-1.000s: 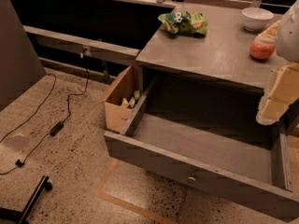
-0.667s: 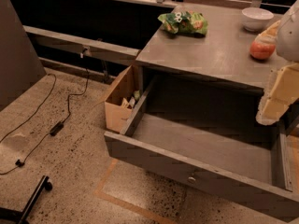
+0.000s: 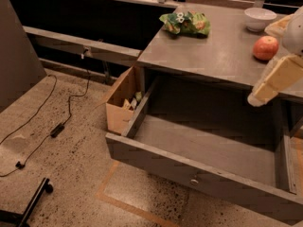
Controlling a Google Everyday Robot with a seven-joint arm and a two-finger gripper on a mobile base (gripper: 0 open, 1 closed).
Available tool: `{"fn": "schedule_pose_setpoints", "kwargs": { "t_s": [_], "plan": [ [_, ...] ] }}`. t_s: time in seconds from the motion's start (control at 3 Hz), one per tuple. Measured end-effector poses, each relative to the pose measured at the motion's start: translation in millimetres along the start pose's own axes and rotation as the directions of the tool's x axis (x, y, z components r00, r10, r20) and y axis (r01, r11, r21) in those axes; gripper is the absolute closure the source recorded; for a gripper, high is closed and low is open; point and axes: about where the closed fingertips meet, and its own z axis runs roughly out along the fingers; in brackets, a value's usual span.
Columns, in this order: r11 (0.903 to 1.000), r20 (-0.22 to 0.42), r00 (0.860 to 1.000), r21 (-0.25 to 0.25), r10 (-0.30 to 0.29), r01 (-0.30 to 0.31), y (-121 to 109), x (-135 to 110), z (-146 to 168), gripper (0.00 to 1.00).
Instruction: Place green rice chip bag into top drawer
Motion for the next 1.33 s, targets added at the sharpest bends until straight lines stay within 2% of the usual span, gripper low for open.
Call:
{"fn": "schedule_pose_setpoints", "kwargs": {
  "t_s": [0.33,0.67,1.0,1.33],
  "plan": [
    [0.9942,0.209,0.975,0.067,0.068,-0.084,-68.0,-15.5,36.4,0.0],
    [0.9753,0.407,0.897,0.059,0.171,-0.213,-122.3,-41.7,93.9,0.0],
    [0.9331,0.488,0.832,0.089,0.264,-0.348,-173.5,-58.6,140.8,0.0],
    [0.8686,0.464,0.833,0.228,0.3,-0.44,-229.0,-69.9,176.8,0.0]
  ]
}}
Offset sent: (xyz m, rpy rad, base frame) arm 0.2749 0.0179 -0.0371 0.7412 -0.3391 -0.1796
